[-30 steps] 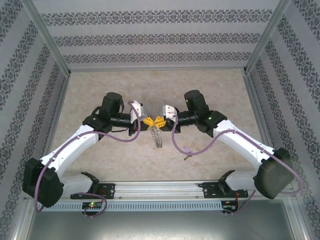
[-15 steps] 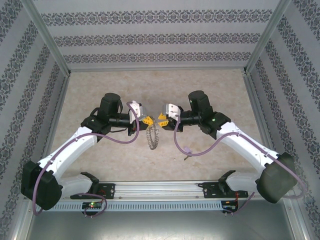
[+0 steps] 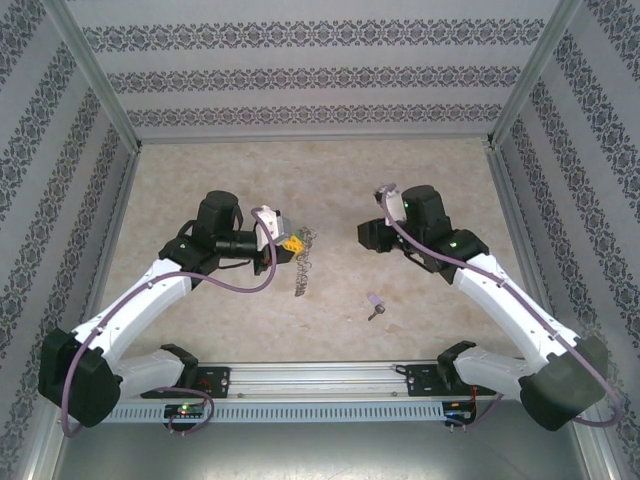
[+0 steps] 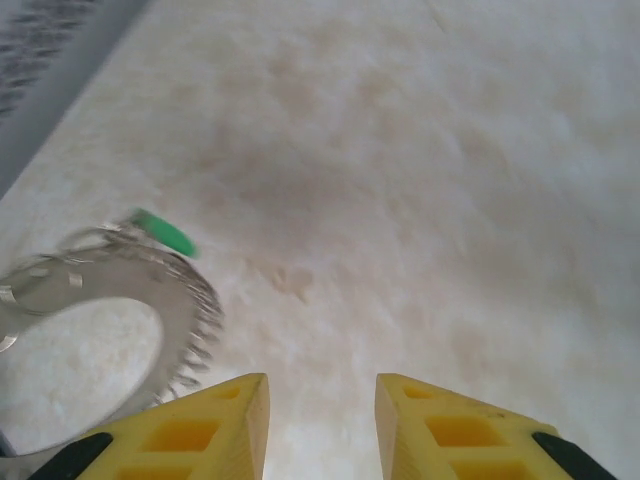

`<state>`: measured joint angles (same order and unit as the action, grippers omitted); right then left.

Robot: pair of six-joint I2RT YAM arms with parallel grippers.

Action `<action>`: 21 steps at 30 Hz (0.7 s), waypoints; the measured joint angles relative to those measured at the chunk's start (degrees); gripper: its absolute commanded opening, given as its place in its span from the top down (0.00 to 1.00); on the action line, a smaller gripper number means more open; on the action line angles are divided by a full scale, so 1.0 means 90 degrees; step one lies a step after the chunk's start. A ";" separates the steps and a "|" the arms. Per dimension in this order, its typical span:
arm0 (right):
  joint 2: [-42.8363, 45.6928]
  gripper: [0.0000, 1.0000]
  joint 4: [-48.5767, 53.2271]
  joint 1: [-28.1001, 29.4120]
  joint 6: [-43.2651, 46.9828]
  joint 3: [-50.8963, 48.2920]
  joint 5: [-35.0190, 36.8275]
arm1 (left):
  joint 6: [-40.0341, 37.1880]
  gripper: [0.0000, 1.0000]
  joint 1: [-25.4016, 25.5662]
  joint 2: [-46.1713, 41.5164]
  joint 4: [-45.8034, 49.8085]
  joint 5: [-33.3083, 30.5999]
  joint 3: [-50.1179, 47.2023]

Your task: Put the keys on the keyring

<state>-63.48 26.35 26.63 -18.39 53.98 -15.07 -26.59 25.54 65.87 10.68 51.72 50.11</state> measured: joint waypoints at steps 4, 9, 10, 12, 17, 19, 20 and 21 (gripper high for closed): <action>0.0216 0.70 0.1139 -0.0029 -0.1311 -0.0442 0.0435 | 0.0000 1.00 0.0000 -0.0029 -0.0002 0.0005 -0.0019; 0.0143 0.67 0.1977 0.0068 -0.2730 -0.1168 0.0605 | 0.0000 1.00 0.0000 -0.0056 0.0000 0.0007 -0.0102; 0.0136 0.67 0.2021 0.0146 -0.3016 -0.1343 0.0607 | 0.0000 1.00 0.0000 -0.0056 -0.0002 0.0010 -0.0104; 0.0129 0.68 0.2033 0.0294 -0.3490 -0.1622 0.0629 | -0.0002 1.00 0.0000 -0.0056 0.0000 0.0007 -0.0102; -0.0015 0.68 0.1826 0.0401 -0.4291 -0.1989 0.0648 | 0.0000 1.00 0.0000 -0.0053 -0.0007 0.0010 -0.0102; -0.0238 0.67 0.1673 0.0406 -0.4476 -0.1991 0.0656 | 0.0000 1.00 0.0000 -0.0051 -0.0012 0.0015 -0.0102; -0.0345 0.67 0.1593 0.0418 -0.4539 -0.1991 0.0675 | -0.0002 1.00 0.0000 -0.0044 -0.0012 0.0019 -0.0102; -0.0459 0.68 0.1508 0.0449 -0.4612 -0.1991 0.0702 | -0.0002 1.00 0.0000 -0.0036 -0.0015 0.0032 -0.0104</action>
<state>-67.61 39.92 30.68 -59.90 36.05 -8.75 -26.61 25.54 65.54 10.55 52.01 49.17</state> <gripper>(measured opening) 0.329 0.065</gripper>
